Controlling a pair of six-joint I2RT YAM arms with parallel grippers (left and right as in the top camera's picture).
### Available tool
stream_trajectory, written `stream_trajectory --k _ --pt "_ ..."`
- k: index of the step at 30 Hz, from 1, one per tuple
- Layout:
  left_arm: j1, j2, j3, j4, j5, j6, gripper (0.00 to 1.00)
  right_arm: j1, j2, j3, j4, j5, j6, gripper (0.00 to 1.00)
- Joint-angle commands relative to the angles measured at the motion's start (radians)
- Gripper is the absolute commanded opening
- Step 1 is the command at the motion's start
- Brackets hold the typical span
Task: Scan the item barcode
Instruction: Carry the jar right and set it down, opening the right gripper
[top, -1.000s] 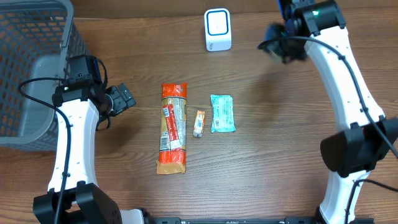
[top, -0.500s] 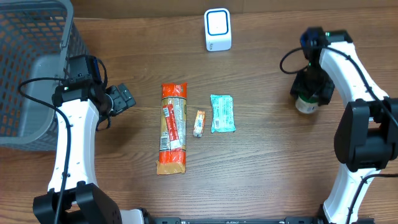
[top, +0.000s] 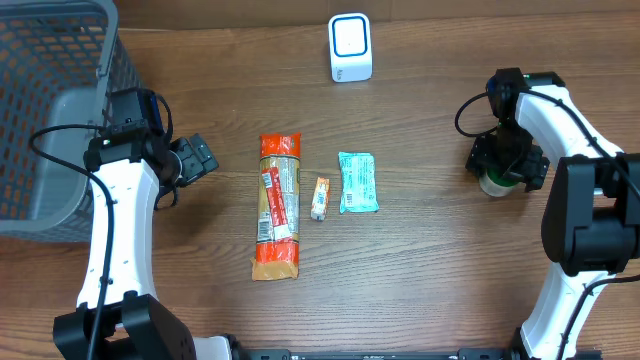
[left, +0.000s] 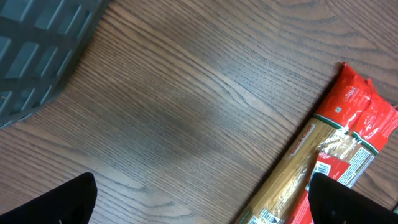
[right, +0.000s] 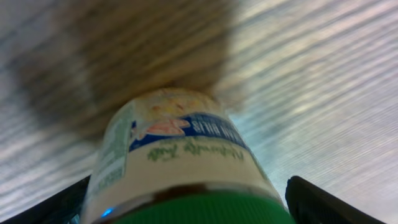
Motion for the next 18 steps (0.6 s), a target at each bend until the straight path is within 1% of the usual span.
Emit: stream_trajectory --k 1,4,8,12,14,18 --pt "0.0 -0.001 0.0 -0.001 -0.007 -0.006 1.0 -0.002 -0.031 0.111 -0.048 0.031 0.0 0.93" --pt "0.0 -0.001 0.0 -0.001 -0.006 -0.006 1.0 0.012 -0.06 0.215 -0.117 -0.014 -0.016 0.93" --pt "0.0 -0.001 0.0 0.0 -0.006 -0.006 1.0 0.047 -0.098 0.303 -0.132 -0.188 -0.116 0.93" --pt "0.0 -0.001 0.0 -0.001 -0.006 -0.006 1.0 0.092 -0.113 0.31 -0.111 -0.38 -0.217 0.93" --pt "0.0 -0.001 0.0 0.0 -0.007 -0.006 1.0 0.118 -0.111 0.298 -0.106 -0.401 -0.232 0.92" --pt "0.0 -0.001 0.0 0.0 -0.007 -0.006 1.0 0.18 -0.109 0.248 -0.068 -0.411 -0.232 0.87"
